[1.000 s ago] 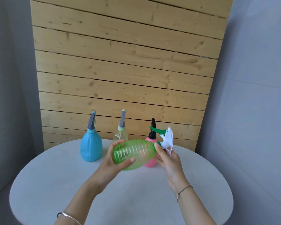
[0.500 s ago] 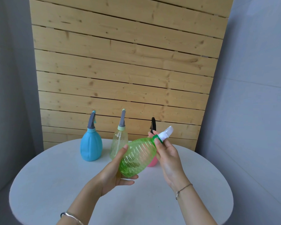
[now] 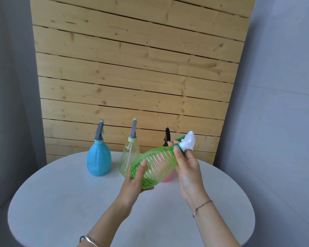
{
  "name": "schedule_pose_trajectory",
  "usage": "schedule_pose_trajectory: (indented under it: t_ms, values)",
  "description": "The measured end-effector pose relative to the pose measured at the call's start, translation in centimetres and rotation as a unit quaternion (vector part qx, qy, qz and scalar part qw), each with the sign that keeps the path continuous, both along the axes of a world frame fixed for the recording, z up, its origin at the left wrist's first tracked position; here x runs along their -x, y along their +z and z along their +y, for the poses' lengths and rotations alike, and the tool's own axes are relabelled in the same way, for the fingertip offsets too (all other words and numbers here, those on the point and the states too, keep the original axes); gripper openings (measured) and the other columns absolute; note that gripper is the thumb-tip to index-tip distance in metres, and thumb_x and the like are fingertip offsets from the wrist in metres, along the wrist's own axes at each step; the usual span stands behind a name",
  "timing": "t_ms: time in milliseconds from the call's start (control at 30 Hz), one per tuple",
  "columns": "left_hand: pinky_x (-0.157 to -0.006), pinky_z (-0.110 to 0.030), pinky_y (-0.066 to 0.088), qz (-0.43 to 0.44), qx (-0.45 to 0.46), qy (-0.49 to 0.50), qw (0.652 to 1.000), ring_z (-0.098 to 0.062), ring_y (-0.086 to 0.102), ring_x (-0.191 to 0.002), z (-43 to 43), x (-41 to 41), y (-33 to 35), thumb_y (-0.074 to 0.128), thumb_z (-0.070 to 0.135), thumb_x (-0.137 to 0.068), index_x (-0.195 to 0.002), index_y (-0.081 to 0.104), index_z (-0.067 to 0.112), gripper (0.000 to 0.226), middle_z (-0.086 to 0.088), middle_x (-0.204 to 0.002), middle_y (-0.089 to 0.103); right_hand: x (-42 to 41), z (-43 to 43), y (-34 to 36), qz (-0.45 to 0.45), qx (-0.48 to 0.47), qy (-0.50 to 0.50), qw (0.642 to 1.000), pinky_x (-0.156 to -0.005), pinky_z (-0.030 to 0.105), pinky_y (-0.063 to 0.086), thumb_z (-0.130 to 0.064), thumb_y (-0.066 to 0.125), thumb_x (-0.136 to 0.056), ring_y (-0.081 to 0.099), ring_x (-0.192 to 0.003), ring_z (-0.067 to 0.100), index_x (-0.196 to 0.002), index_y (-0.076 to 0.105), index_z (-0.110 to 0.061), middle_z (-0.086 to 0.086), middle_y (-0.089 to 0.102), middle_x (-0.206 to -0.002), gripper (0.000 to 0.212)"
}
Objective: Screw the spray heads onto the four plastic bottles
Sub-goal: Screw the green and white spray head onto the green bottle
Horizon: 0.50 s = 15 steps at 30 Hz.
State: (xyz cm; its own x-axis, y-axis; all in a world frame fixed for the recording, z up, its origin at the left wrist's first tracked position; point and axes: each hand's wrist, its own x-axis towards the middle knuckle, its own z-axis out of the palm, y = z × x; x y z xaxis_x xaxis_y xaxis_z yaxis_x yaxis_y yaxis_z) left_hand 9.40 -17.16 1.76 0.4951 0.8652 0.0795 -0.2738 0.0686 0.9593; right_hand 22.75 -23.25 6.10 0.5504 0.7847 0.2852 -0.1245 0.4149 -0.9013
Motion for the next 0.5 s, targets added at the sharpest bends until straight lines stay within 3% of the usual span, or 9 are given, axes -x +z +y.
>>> schedule_pose_trajectory:
  t_ms: [100, 200, 300, 400, 500]
  values:
    - [-0.069, -0.022, 0.058, -0.016, 0.009, -0.028, 0.999, -0.018, 0.067, -0.106, -0.5, -0.9, 0.0, 0.050, 0.071, -0.065, -0.127, 0.050, 0.033, 0.072, 0.001, -0.124, 0.063, 0.3, -0.2, 0.1, -0.035, 0.055, 0.017, 0.998, -0.075, 0.022, 0.054, -0.050, 0.072, -0.066, 0.069, -0.096, 0.004, -0.109, 0.064, -0.030, -0.011, 0.073, -0.106, 0.048]
    - [-0.080, -0.030, 0.057, -0.030, 0.008, -0.056, 0.998, -0.015, 0.068, -0.106, -0.7, -2.0, -0.3, 0.044, 0.069, -0.074, -0.133, 0.048, 0.032, 0.070, 0.000, -0.125, 0.065, 1.0, -0.2, -0.5, -0.068, 0.102, 0.052, 0.991, -0.068, 0.024, 0.056, -0.037, 0.077, -0.072, 0.071, -0.092, 0.008, -0.110, 0.063, -0.028, -0.007, 0.074, -0.102, 0.042]
    - [-0.086, -0.031, 0.055, -0.001, -0.004, -0.062, 0.998, -0.013, 0.064, -0.112, -0.6, -3.0, -0.7, 0.037, 0.071, -0.075, -0.135, 0.045, 0.034, 0.070, 0.002, -0.130, 0.062, 0.5, -0.3, -0.7, -0.089, 0.115, 0.039, 0.989, -0.075, 0.029, 0.058, -0.028, 0.078, -0.074, 0.071, -0.093, 0.009, -0.109, 0.061, -0.028, -0.006, 0.074, -0.101, 0.039]
    - [-0.097, -0.030, 0.048, 0.076, -0.020, -0.074, 0.994, -0.009, 0.056, -0.117, -0.4, -3.7, -1.3, 0.025, 0.069, -0.082, -0.137, 0.038, 0.034, 0.067, 0.004, -0.134, 0.054, -1.5, -0.4, -0.6, -0.085, 0.127, 0.028, 0.988, -0.062, 0.020, 0.056, -0.024, 0.081, -0.071, 0.072, -0.087, 0.007, -0.111, 0.060, -0.026, -0.005, 0.074, -0.102, 0.045]
    - [-0.101, -0.030, 0.039, 0.151, -0.041, -0.070, 0.985, -0.008, 0.053, -0.113, -0.1, -4.4, -2.4, 0.017, 0.062, -0.091, -0.125, 0.041, 0.035, 0.050, 0.005, -0.129, 0.054, -4.5, -0.3, -0.8, -0.108, 0.148, -0.036, 0.982, -0.058, 0.009, 0.049, -0.028, 0.084, -0.066, 0.069, -0.085, -0.001, -0.111, 0.057, -0.022, -0.006, 0.071, -0.104, 0.053]
